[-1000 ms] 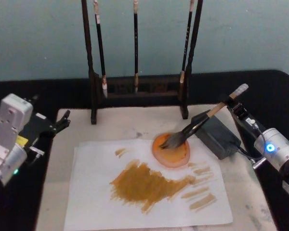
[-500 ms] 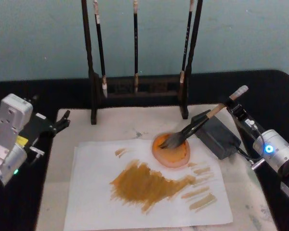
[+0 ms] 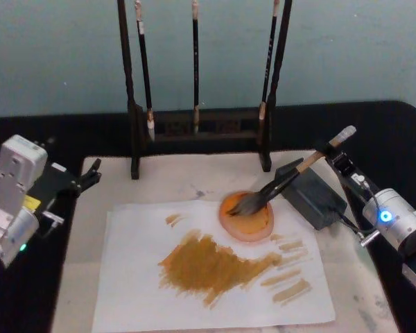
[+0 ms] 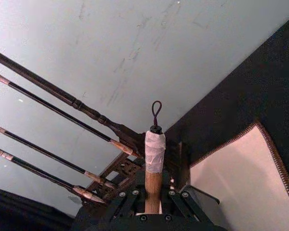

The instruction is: Pick up the brush from the inkstone, write on the paper, then place the brush back to its original position.

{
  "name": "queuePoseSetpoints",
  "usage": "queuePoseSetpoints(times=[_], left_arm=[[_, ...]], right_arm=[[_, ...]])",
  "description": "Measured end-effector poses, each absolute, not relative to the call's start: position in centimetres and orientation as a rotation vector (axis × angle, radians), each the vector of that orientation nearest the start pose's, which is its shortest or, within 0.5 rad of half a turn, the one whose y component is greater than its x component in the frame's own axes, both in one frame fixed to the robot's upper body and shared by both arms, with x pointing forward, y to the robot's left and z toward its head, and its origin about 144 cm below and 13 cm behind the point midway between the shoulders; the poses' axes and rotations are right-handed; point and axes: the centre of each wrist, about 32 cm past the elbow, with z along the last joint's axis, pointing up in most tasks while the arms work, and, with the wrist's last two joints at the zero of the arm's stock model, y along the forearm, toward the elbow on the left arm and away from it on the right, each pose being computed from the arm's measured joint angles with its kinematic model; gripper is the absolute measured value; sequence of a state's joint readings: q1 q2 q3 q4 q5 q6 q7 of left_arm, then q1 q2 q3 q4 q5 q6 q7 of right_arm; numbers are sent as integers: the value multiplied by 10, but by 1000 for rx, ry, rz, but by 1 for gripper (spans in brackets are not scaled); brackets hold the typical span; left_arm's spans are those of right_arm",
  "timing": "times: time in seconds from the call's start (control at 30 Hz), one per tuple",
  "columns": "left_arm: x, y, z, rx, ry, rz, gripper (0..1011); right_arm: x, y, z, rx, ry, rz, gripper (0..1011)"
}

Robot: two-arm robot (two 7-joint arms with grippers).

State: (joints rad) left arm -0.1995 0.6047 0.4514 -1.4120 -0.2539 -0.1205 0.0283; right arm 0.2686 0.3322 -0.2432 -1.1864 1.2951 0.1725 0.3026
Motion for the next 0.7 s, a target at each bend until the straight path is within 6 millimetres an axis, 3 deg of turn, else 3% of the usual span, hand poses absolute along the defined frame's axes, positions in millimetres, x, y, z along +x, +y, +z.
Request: queuePoseSetpoints(times=[0.43, 0.7], left_arm=[[489, 310, 1140, 304, -285, 1248, 1010], [489, 310, 1140, 305, -285, 1248, 1010]], right_arm=[[524, -294, 1114, 539, 872, -1081, 179], [524, -294, 1114, 540, 872, -1079, 407]])
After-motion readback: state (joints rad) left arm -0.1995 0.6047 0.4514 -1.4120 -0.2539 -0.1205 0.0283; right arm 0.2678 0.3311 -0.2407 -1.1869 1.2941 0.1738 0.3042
